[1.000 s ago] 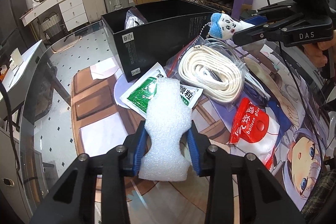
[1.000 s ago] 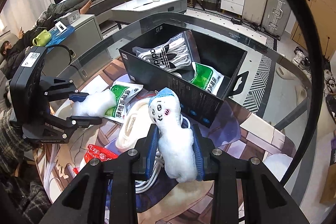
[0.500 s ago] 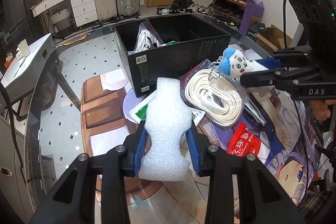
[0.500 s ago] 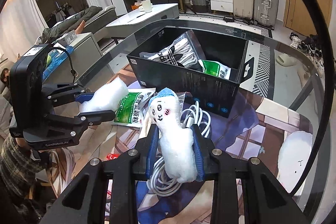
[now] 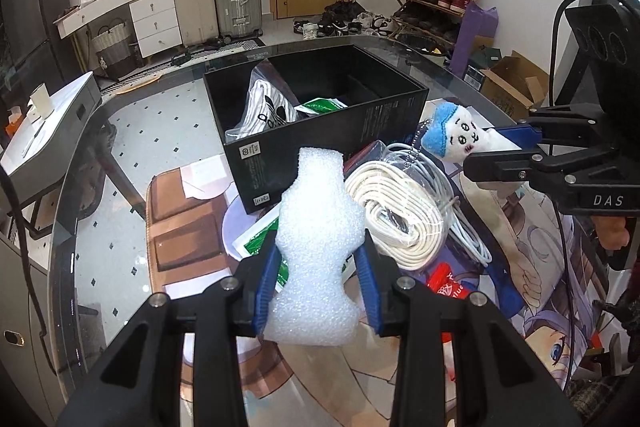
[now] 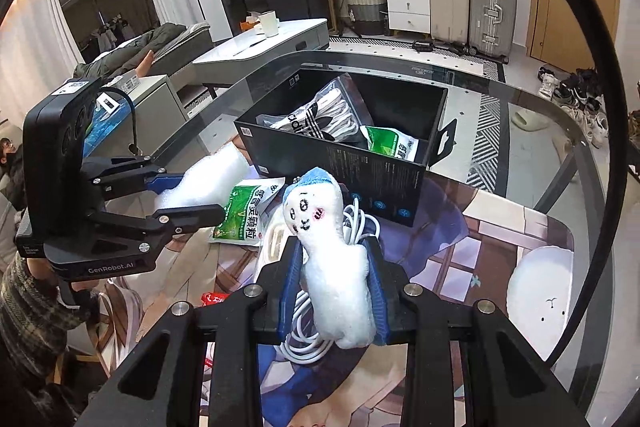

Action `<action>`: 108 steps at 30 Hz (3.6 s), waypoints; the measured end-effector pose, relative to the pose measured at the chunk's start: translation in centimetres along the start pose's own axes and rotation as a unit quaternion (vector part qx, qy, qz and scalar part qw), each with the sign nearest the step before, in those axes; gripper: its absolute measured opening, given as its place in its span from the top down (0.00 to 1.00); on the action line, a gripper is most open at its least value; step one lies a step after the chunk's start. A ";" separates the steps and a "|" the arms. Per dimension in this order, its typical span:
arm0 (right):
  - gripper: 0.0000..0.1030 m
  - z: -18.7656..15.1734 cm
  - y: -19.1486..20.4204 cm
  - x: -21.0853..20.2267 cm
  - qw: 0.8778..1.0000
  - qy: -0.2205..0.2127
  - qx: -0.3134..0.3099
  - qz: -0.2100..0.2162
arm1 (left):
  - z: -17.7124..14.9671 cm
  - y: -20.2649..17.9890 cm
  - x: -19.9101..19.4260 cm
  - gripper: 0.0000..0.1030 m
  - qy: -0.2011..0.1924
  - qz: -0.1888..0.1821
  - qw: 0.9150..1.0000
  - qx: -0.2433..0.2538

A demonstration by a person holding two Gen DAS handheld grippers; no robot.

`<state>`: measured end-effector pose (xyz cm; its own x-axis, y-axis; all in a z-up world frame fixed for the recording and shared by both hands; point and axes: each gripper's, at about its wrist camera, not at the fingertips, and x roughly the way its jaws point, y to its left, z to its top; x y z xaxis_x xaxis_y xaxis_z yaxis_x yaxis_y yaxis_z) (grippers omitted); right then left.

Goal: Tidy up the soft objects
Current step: 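Lift the white foam with the left gripper while the right gripper lifts the plush toy, then carry the foam over the black box while the right gripper carries the plush toy there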

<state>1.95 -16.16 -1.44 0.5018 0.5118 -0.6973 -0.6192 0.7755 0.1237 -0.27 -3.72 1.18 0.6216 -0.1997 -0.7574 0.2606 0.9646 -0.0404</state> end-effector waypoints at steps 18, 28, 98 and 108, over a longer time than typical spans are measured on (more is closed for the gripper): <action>0.70 2.4 -0.4 -0.8 1.000 -0.008 -0.010 -0.005 | 2.0 0.4 -1.0 0.65 -0.023 0.021 1.000 0.000; 0.70 3.4 -0.2 -1.5 1.000 -0.019 -0.015 -0.008 | 3.5 0.6 -1.2 0.65 -0.029 0.029 0.999 0.005; 0.70 11.6 -4.1 3.3 0.999 -0.036 0.002 -0.008 | 11.1 3.5 3.6 0.65 -0.032 0.028 0.999 0.014; 0.70 12.3 -5.2 5.1 1.000 -0.023 0.014 0.005 | 11.4 3.8 5.1 0.65 -0.025 0.022 0.999 0.009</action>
<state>15.16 -13.03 3.04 0.5240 0.5350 -0.6627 -0.6072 0.7803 0.1498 12.30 -3.04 4.60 0.6695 -0.1653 -0.7242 0.2447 0.9696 0.0049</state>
